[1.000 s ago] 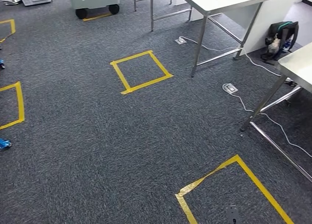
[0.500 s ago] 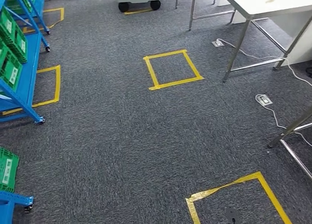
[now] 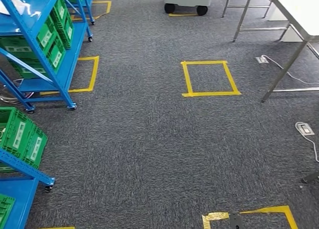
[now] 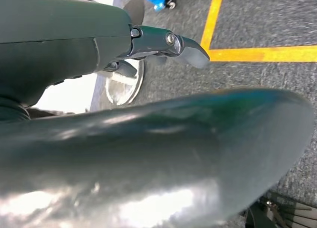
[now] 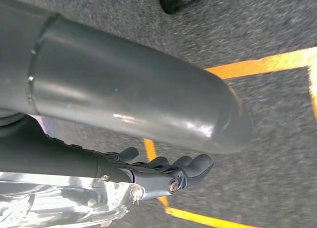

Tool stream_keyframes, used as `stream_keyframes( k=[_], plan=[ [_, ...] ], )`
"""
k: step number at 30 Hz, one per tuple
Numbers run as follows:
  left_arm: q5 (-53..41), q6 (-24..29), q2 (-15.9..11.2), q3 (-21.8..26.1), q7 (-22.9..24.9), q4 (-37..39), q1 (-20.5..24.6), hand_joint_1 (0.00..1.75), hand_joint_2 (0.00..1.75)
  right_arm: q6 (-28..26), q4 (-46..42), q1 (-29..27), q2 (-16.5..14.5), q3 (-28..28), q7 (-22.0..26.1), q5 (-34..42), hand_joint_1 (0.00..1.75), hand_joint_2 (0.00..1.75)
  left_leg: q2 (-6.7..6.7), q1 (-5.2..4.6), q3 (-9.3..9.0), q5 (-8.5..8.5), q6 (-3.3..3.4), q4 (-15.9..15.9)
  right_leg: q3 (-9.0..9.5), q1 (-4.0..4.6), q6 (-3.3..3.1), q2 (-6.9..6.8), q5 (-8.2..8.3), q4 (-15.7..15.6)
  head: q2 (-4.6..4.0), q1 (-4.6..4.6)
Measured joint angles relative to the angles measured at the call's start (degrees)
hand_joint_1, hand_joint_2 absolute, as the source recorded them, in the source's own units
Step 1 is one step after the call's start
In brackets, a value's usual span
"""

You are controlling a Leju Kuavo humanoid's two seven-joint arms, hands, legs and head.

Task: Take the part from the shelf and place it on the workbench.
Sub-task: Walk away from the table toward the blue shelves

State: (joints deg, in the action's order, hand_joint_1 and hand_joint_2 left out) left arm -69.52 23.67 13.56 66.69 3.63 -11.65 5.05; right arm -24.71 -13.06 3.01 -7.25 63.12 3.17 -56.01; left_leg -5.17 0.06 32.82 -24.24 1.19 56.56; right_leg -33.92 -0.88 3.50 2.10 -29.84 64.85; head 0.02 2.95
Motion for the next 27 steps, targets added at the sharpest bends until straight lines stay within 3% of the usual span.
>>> stream_keyframes(
  k=[1, 3, 5, 7, 9, 10, 12, 15, 16, 18, 21, 22, 23, 25, 27],
  plan=[
    [-0.01, 0.00, 0.02, 0.01, 0.00, 0.00, 0.06, 0.00, 0.00, 0.02, 0.00, 0.02, 0.00, 0.02, 0.00, -0.01, 0.00, 0.00, -0.80, -0.03, 0.09, 0.00, -0.26, 0.13, 1.50, -0.21, -0.04, 1.33, 1.40, -3.60, 0.00, -0.03],
    [-0.01, 0.00, 0.04, 0.01, 0.00, 0.00, 0.11, 0.00, 0.00, 0.04, 0.00, 0.06, -0.01, 0.06, -0.02, -0.01, 0.00, 0.00, -2.12, 0.03, 0.48, 0.20, -1.03, 0.13, 2.92, -0.31, -0.34, 2.88, 2.01, -6.78, 0.00, -0.07],
    [-0.01, 0.00, 0.04, 0.02, 0.00, 0.00, -0.09, 0.00, 0.00, 0.04, -0.01, 0.15, -0.01, 0.07, -0.04, -0.02, 0.00, 0.00, -2.95, 0.31, 0.89, 0.56, -1.84, -0.06, 3.17, -0.09, -1.12, 1.71, 2.28, -7.02, 0.00, -0.09],
    [-0.01, 0.01, 0.08, 0.04, 0.00, 0.00, -0.27, 0.00, 0.00, 0.04, -0.01, 0.25, 0.00, 0.07, -0.01, -0.03, 0.00, 0.00, -0.53, 0.24, 1.84, -0.59, -2.37, 1.59, 3.32, -0.02, -1.99, 0.31, 2.71, -7.36, 0.00, -0.26],
    [-0.02, 0.02, 0.12, 0.04, 0.00, 0.00, -0.11, 0.00, 0.00, 0.04, -0.01, 0.08, 0.03, 0.09, 0.03, -0.03, 0.00, 0.00, 3.17, 0.06, 4.80, -4.30, -2.67, 7.83, 3.28, 0.16, -2.50, -1.38, 2.84, -7.57, 0.00, -0.44],
    [-0.03, 0.02, 0.13, 0.04, 0.00, 0.00, -0.02, 0.00, 0.00, 0.04, -0.01, -0.03, 0.05, 0.11, 0.03, -0.03, 0.00, 0.00, 3.99, 0.08, 6.73, -6.24, -2.81, 11.88, 3.23, 0.30, -2.62, -2.33, 2.82, -7.57, 0.00, -0.49],
    [-0.02, 0.02, 0.13, 0.04, 0.00, 0.00, -0.02, 0.00, 0.00, 0.05, -0.01, -0.11, 0.08, 0.15, 0.02, -0.03, 0.00, 0.00, 4.40, 0.13, 9.15, -8.09, -2.96, 17.20, 3.15, 0.45, -2.72, -3.94, 2.75, -7.57, 0.00, -0.46],
    [-0.01, 0.02, 0.13, 0.04, 0.00, 0.00, -0.08, 0.00, 0.00, 0.06, -0.01, -0.07, 0.08, 0.15, 0.02, -0.03, 0.00, 0.00, 4.42, 0.13, 9.47, -8.04, -2.99, 18.03, 3.15, 0.49, -2.74, -4.54, 2.74, -7.57, 0.00, -0.45],
    [-0.01, 0.02, 0.13, 0.05, 0.00, 0.00, -0.09, 0.00, 0.00, 0.07, -0.01, -0.06, 0.08, 0.15, 0.02, -0.03, 0.00, 0.00, 4.42, 0.13, 9.44, -7.99, -2.99, 17.99, 3.15, 0.49, -2.73, -4.57, 2.74, -7.57, 0.00, -0.45],
    [-0.01, 0.01, 0.10, 0.06, 0.00, 0.00, -0.12, 0.00, 0.00, 0.20, -0.01, 0.00, 0.08, 0.15, 0.02, -0.07, 0.00, 0.00, 4.61, 0.12, 7.86, -6.22, -2.91, 15.21, 3.20, 0.49, -2.70, -5.29, 2.70, -7.57, 0.00, -0.48],
    [0.26, -0.04, 0.12, 0.10, 0.00, 0.00, 0.10, 0.00, 0.00, 0.61, -0.01, 0.28, 0.07, 0.15, 0.04, -0.37, 0.00, 0.00, 7.74, -0.35, 1.04, -1.66, -2.10, 2.64, 3.76, 0.91, -1.68, -8.32, 2.19, -7.49, 0.00, -0.44],
    [0.39, -0.05, 0.11, 0.14, 0.00, 0.00, 0.13, 0.00, 0.00, 0.69, -0.01, 0.46, 0.07, 0.15, 0.04, -0.49, 0.00, 0.00, 8.19, -0.47, -0.41, -0.92, -1.65, -0.10, 4.00, 1.02, -1.18, -9.40, 1.97, -7.52, 0.00, -0.43],
    [0.52, -0.04, 0.10, 0.21, 0.00, 0.00, 0.05, 0.00, 0.00, 0.71, -0.01, 0.65, 0.07, 0.15, 0.05, -0.62, 0.00, 0.00, 7.22, -0.40, -0.38, -0.74, -1.22, -0.19, 4.06, 0.91, -0.78, -9.39, 1.66, -7.36, 0.00, -0.35],
    [0.61, 0.03, 0.05, 0.44, 0.01, 0.00, 0.03, 0.00, 0.00, 0.76, 0.01, 0.84, 0.02, 0.14, 0.08, -0.80, 0.00, 0.00, 5.95, -0.09, -0.48, -0.48, -0.58, -0.45, 2.60, 0.61, -0.24, -6.57, -0.61, -3.91, 0.01, -0.20],
    [0.77, 0.09, 0.11, 0.62, 0.01, 0.00, 0.19, 0.00, 0.00, 0.82, 0.03, 0.68, -0.07, 0.12, 0.06, -0.94, 0.00, 0.00, 4.56, 0.02, -0.32, -0.37, -0.19, -0.48, -1.09, 0.41, 0.04, -3.16, -4.40, 3.95, 0.01, 0.01]
  ],
)
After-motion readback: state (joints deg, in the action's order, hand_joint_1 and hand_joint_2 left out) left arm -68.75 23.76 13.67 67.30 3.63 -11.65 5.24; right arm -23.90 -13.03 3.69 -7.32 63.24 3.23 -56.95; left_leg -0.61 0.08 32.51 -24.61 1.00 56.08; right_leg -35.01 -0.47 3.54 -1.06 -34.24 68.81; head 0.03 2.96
